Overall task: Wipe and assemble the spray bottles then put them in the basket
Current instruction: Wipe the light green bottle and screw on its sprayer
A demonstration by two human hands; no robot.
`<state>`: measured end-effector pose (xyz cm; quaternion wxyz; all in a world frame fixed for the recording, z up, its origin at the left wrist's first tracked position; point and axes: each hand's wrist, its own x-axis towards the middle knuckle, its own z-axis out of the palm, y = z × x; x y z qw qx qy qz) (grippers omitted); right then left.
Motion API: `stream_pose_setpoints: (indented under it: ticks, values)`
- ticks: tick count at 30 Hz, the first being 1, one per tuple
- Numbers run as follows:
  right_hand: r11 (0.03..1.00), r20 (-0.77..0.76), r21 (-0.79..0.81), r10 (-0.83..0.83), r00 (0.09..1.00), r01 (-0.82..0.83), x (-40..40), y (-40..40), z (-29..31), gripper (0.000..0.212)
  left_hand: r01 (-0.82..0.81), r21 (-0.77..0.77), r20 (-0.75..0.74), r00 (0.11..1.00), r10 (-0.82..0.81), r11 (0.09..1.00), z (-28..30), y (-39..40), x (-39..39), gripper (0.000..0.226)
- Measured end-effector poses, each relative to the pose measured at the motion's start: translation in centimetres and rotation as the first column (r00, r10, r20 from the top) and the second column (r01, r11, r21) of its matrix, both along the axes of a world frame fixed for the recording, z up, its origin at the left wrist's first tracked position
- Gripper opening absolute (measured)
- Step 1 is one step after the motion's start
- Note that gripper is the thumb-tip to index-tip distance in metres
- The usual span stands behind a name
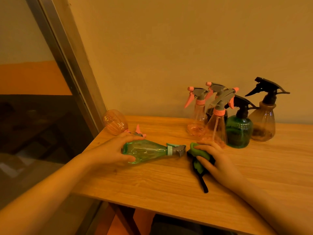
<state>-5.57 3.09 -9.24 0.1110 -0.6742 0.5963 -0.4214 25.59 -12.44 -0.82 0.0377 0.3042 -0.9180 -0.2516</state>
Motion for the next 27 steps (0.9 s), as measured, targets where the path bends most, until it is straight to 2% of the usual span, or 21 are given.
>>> stream_pose_setpoints:
  ticks: [4,6,9,14,18,22,24,27]
  values:
    - [0.996,0.058,0.086,-0.009,0.998,0.004,-0.2,-0.2,0.1,0.064,-0.062,-0.002,0.028,0.998,0.062,0.998,-0.5,0.4,0.0,0.085]
    - [0.995,0.037,0.103,-0.013,0.999,0.009,-0.3,-0.3,0.1,0.069,-0.103,-0.023,0.015,0.995,0.103,0.994,-1.2,0.5,-0.1,0.092]
    - [0.997,0.033,0.077,-0.033,0.999,0.03,-0.4,-0.3,0.1,0.067,-0.14,-0.071,-0.041,0.99,0.137,0.988,-1.7,0.9,-0.6,0.087]
    - [0.997,0.106,-0.001,-0.076,0.991,0.077,-0.6,-0.1,0.1,0.056,-0.132,-0.009,-0.083,0.988,0.131,0.991,-1.8,0.7,0.0,0.084]
    - [0.995,0.137,-0.048,-0.079,0.987,0.086,-0.5,0.0,0.3,0.054,-0.16,0.2,-0.141,0.972,0.19,0.967,-1.7,0.7,0.2,0.084]
    - [0.996,0.131,-0.058,-0.066,0.989,0.074,-0.4,0.1,0.3,0.053,-0.197,0.292,-0.156,0.956,0.25,0.936,-1.8,0.1,0.2,0.068]
    - [0.995,0.128,-0.062,-0.067,0.99,0.075,-0.4,0.1,0.3,0.053,-0.211,0.288,-0.169,0.949,0.266,0.934,-1.7,-0.3,0.3,0.065]
    - [0.995,0.127,-0.064,-0.073,0.989,0.082,-0.4,0.0,0.2,0.052,-0.233,0.201,-0.179,0.946,0.27,0.951,-1.5,-0.7,0.0,0.058]
